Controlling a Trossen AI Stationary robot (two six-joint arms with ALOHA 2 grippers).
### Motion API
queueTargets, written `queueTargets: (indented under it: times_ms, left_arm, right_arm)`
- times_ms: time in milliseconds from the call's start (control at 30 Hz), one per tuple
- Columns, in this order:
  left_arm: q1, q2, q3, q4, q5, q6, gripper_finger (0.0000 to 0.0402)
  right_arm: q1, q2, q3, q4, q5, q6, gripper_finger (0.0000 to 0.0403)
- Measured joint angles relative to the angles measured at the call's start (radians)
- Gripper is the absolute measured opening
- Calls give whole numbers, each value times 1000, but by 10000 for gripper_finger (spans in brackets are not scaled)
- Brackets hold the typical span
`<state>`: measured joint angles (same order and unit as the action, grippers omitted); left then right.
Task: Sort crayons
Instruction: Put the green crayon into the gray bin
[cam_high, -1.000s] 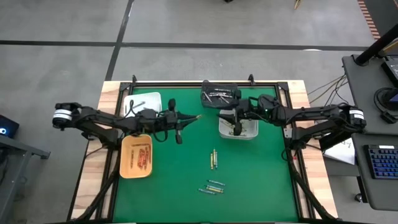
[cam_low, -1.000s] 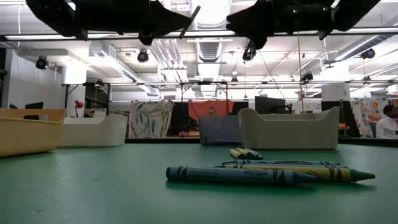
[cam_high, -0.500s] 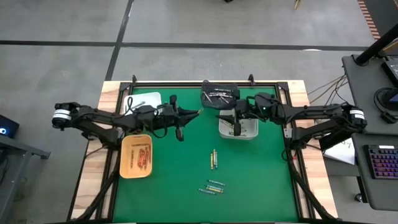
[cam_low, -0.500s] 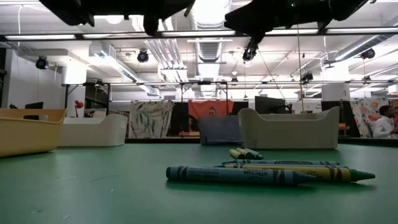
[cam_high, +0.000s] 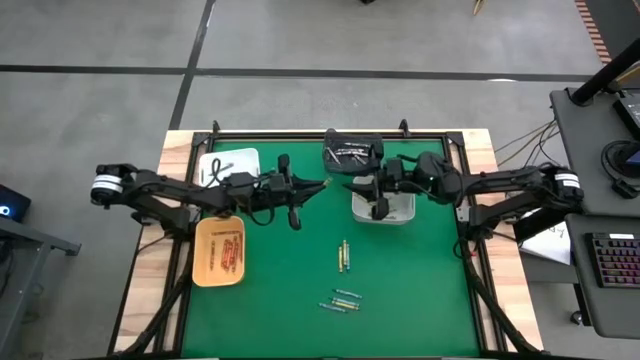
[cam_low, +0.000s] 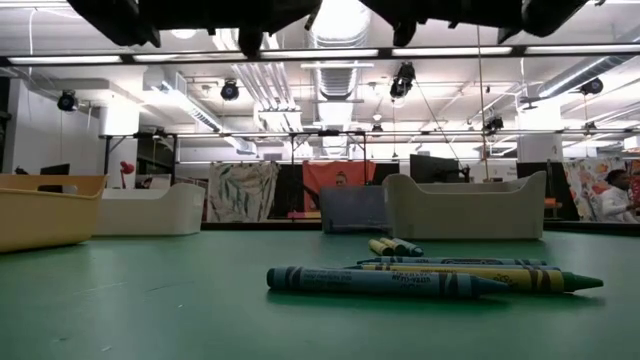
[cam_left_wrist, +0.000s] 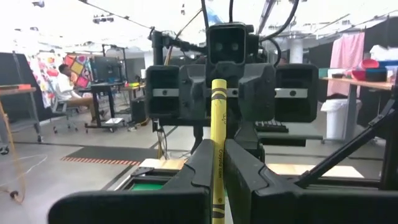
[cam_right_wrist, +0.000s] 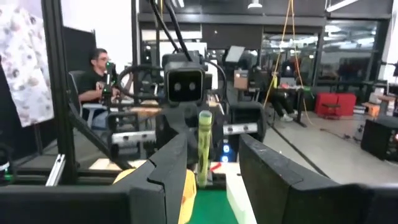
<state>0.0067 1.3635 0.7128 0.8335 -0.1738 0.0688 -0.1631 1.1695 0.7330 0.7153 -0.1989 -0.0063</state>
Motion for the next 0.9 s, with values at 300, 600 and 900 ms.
queueTargets:
  times_ms: [300,600,900]
  left_arm:
    - [0,124,41,126,0,2,0]
    - [-3,150,75,123,0,-59,0]
    - [-5,148,81,90,-42,-114,5]
  right_arm:
    - [0,114,10,136,15,43,137]
    - [-3,128,31,133,17,70,131]
    - [-3,124,31,131,-40,44,20]
